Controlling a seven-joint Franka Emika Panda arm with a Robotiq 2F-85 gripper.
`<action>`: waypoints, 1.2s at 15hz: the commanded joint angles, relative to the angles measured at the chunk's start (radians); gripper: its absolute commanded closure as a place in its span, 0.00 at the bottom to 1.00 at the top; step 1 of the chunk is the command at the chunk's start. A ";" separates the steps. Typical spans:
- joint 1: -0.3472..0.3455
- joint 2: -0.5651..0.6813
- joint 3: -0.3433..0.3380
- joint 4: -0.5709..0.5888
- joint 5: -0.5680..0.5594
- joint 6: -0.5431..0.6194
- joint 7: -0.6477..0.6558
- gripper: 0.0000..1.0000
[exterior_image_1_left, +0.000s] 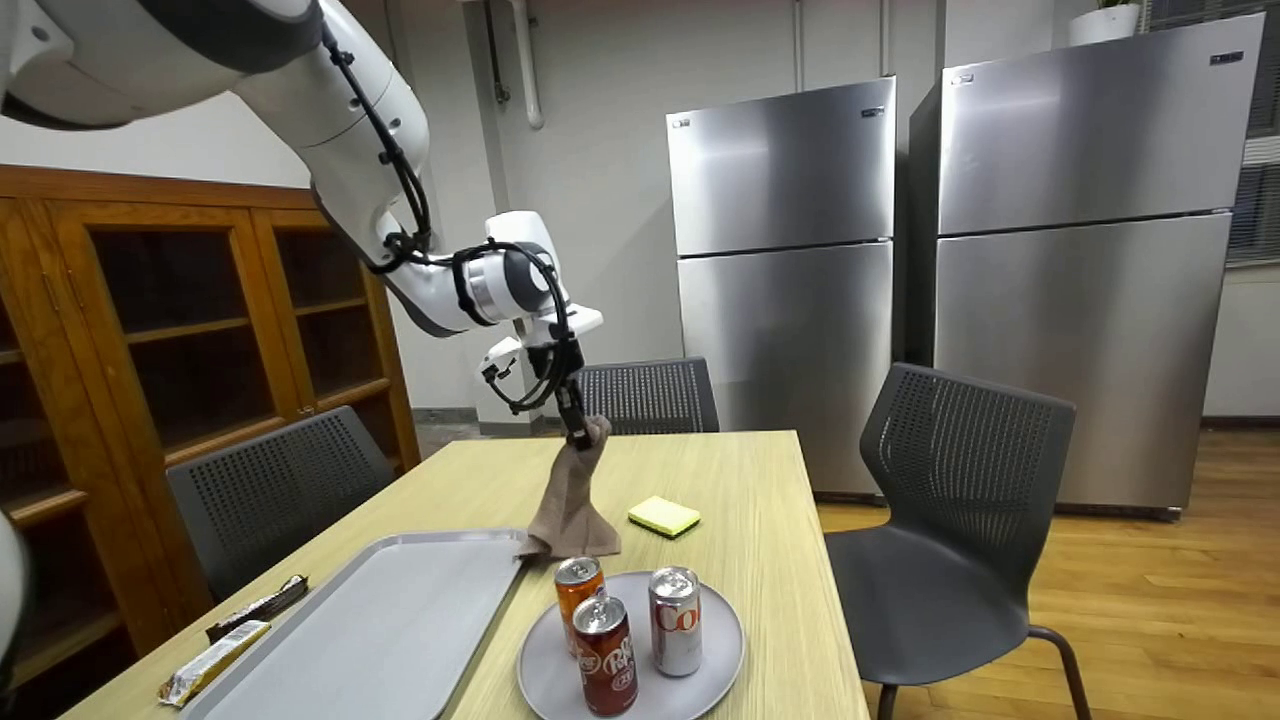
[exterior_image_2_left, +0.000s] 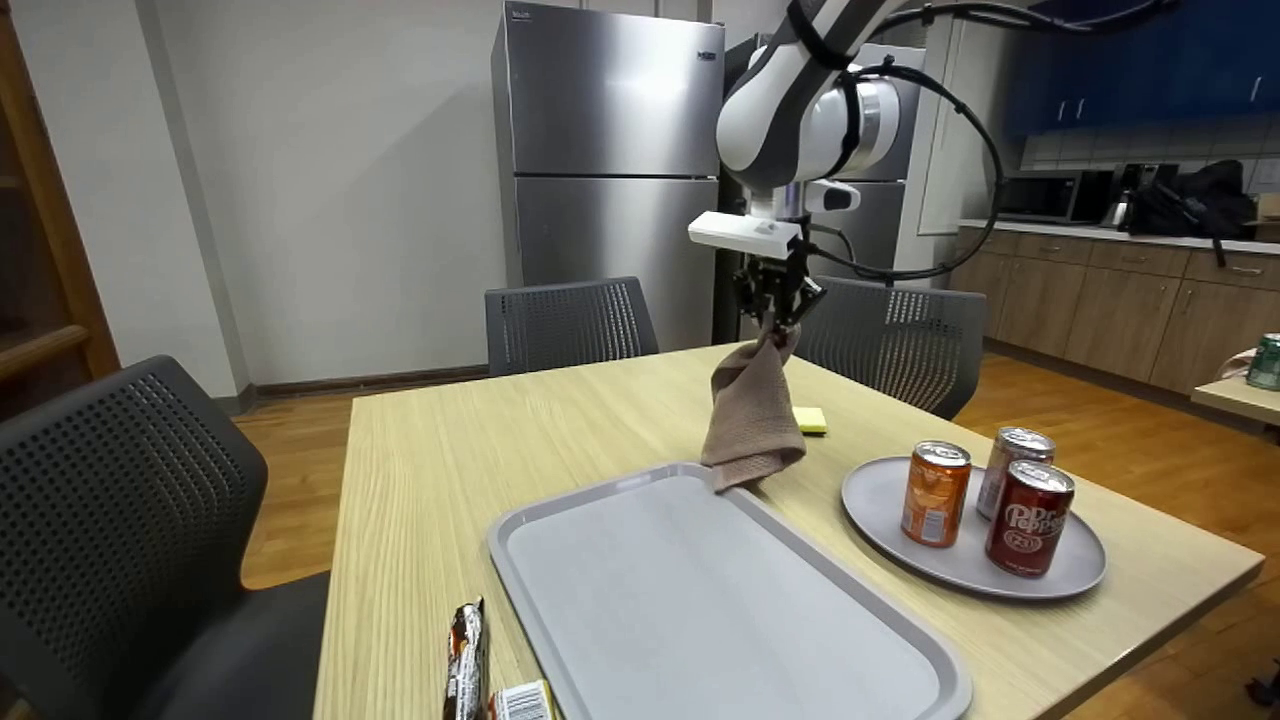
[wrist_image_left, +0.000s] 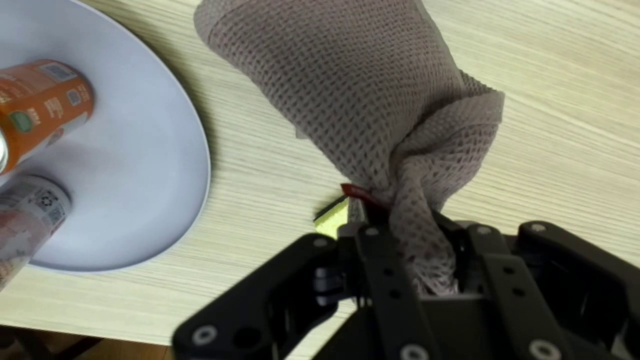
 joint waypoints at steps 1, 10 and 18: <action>-0.021 0.000 0.005 0.050 -0.033 -0.064 0.039 0.96; -0.045 0.021 0.011 0.091 -0.027 -0.098 0.047 0.96; -0.040 0.106 0.021 0.124 -0.029 -0.132 0.050 0.96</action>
